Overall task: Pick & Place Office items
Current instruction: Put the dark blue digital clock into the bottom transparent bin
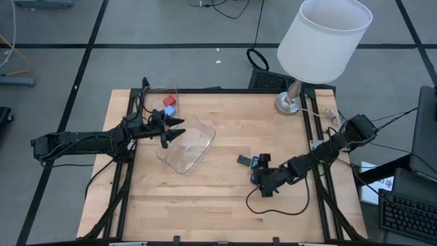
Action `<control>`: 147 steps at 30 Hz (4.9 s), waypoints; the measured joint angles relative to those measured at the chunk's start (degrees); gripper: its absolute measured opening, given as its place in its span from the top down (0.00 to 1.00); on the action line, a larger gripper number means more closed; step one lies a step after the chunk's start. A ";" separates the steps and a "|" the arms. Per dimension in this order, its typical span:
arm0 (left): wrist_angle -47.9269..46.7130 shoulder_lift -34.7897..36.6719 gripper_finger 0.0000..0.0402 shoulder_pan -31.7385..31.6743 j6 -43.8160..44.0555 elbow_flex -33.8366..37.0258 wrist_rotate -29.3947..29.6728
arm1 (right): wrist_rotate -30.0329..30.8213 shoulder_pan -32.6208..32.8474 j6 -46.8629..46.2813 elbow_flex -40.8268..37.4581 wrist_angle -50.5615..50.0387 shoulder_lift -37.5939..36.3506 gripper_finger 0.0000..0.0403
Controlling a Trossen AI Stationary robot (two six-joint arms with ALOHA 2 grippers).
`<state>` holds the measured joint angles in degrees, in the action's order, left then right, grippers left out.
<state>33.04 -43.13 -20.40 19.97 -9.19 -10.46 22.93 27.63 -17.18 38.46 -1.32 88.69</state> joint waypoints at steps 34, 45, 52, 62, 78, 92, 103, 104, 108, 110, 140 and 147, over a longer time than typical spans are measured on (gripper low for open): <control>-1.58 0.00 0.31 0.04 -0.13 0.00 0.59 | -14.08 0.95 -9.54 0.17 -11.14 -2.19 0.30; -1.60 0.01 0.31 0.04 -0.02 0.00 0.54 | -15.09 0.95 -10.64 0.17 -13.59 -2.35 0.39; -1.57 0.00 0.31 0.04 -0.02 0.00 0.50 | -14.04 1.00 -10.70 0.11 -13.73 -2.35 0.45; -1.60 0.01 0.31 0.04 -0.02 0.00 0.50 | -13.89 1.00 -8.47 0.07 -13.62 -2.33 0.59; -1.59 0.02 0.31 0.03 0.87 0.00 1.39 | -0.61 1.00 1.00 1.05 -11.39 -11.65 0.61; -0.86 0.00 0.31 5.11 10.55 -0.36 4.39 | 19.10 -6.73 46.41 1.11 22.90 -13.34 0.60; -2.08 -9.58 0.31 14.59 6.80 -8.82 12.11 | 19.09 -12.98 52.01 1.14 27.47 -13.36 0.60; -2.33 -11.65 0.31 15.25 6.58 -10.09 12.13 | 19.09 -12.93 52.23 1.14 27.52 -13.19 0.60; -2.03 -19.99 0.31 17.49 4.23 -16.34 13.23 | 20.82 -12.92 54.62 1.14 27.76 -11.86 0.62; -2.21 -24.48 0.31 18.41 3.84 -19.57 14.53 | 22.53 -12.93 55.92 1.17 29.04 -10.77 0.62; -2.93 -49.59 0.34 22.05 -2.25 -40.96 21.07 | 23.55 -12.53 60.98 1.20 36.72 -5.19 0.60; -2.84 -49.59 0.56 22.05 -1.86 -40.96 21.03 | 23.54 -12.53 60.93 1.20 36.67 -5.19 0.60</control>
<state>30.20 -92.73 1.65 18.11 -50.15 10.57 46.47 15.09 43.75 39.66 35.35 83.50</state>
